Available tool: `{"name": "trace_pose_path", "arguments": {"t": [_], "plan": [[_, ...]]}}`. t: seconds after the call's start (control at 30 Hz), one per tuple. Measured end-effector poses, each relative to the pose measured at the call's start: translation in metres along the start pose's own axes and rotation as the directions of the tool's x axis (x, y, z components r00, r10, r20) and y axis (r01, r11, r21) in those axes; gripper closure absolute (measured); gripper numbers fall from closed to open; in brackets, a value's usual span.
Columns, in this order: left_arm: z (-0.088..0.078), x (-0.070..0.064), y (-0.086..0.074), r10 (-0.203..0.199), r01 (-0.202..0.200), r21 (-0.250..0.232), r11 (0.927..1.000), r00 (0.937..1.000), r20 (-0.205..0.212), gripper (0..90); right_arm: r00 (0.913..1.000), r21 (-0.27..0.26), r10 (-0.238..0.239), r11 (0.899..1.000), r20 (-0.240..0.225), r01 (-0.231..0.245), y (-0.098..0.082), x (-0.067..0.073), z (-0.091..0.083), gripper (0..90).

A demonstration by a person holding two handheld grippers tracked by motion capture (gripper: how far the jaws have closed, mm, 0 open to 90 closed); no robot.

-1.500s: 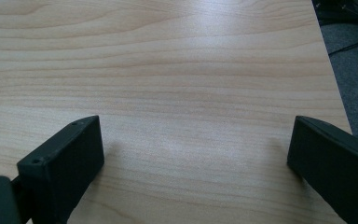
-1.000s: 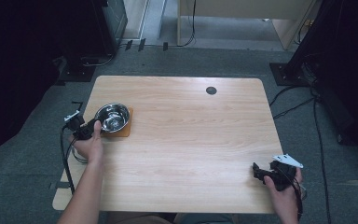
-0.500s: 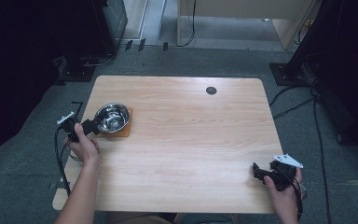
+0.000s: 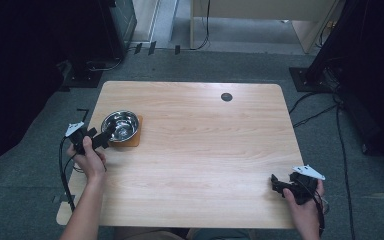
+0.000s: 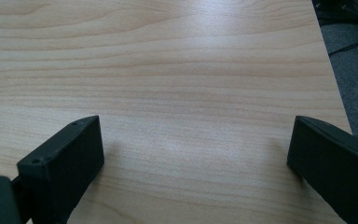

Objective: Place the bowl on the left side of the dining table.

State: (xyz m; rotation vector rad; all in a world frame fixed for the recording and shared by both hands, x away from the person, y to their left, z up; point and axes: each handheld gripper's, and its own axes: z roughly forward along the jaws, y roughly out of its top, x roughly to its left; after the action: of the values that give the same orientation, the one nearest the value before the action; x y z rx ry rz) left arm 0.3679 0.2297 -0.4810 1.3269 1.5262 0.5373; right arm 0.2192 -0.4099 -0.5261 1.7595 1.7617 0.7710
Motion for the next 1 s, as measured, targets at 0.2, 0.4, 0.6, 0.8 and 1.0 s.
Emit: {"name": "trace_pose_path", "arguments": {"t": [0.2, 0.4, 0.6, 0.8, 1.0], "plan": [[-0.004, 0.0, -0.005, 0.017, -0.017, 0.004, 0.9998, 0.9999, 0.0, 10.0, 1.0, 0.0, 0.0, 1.0, 0.0, 0.0, 0.0, 0.0, 0.0, 3.1], [-0.009, -0.001, -0.007, 0.028, -0.028, -0.001, 0.9996, 0.9996, -0.006, 10.0, 1.0, 0.0, 0.0, 1.0, 0.0, 0.0, 0.0, 0.0, 0.0, 3.1], [-0.013, -0.005, -0.007, 0.048, -0.048, -0.008, 0.9988, 0.9988, -0.003, 10.0, 1.0, 0.0, 0.0, 1.0, 0.0, 0.0, 0.0, 0.0, 0.0, 3.1], [-0.017, -0.007, -0.011, 0.061, -0.061, -0.004, 0.9981, 0.9981, 0.007, 9.5, 1.0, 0.0, 0.0, 1.0, 0.0, 0.0, 0.0, 0.0, 0.0, 3.1], [-0.023, -0.009, -0.017, 0.074, -0.074, -0.003, 0.9973, 0.9972, 0.014, 9.3, 1.0, 0.0, 0.0, 1.0, 0.0, 0.0, 0.0, 0.0, 0.0, 3.1]]}}
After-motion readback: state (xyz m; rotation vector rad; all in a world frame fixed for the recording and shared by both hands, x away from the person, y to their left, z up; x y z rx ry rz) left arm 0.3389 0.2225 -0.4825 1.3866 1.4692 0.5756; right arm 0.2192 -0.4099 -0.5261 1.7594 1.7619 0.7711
